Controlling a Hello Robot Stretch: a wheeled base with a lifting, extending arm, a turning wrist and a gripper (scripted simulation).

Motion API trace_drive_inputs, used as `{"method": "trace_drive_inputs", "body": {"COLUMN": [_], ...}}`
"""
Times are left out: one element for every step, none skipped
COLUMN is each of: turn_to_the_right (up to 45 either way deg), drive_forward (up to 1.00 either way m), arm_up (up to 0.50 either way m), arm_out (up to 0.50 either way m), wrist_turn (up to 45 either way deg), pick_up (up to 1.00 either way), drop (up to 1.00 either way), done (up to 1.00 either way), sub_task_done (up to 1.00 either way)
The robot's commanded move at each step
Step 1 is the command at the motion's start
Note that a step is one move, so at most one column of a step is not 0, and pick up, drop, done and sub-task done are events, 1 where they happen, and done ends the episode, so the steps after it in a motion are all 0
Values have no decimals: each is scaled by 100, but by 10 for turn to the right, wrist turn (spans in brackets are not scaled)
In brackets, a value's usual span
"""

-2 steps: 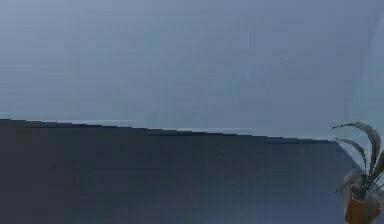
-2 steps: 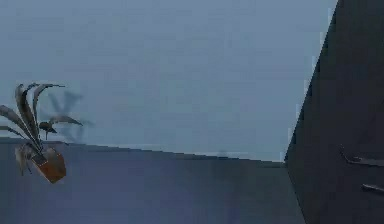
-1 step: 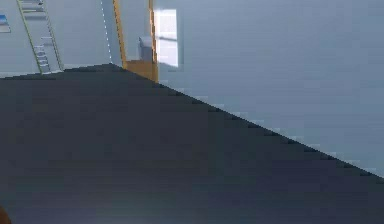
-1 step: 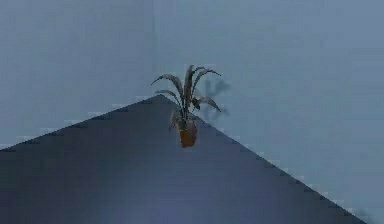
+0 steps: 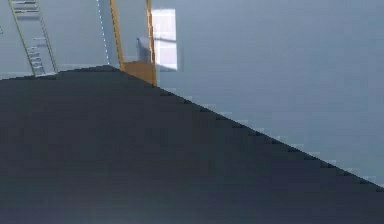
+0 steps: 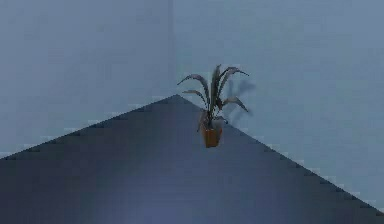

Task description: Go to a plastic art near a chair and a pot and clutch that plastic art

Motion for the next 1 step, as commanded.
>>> {"method": "trace_drive_inputs", "body": {"turn_to_the_right": [-450], "drive_forward": [0], "arm_up": [0], "arm_out": [0], "wrist_turn": [0], "pick_up": [0], "drop": [0], "done": [0], "sub_task_done": [0]}}
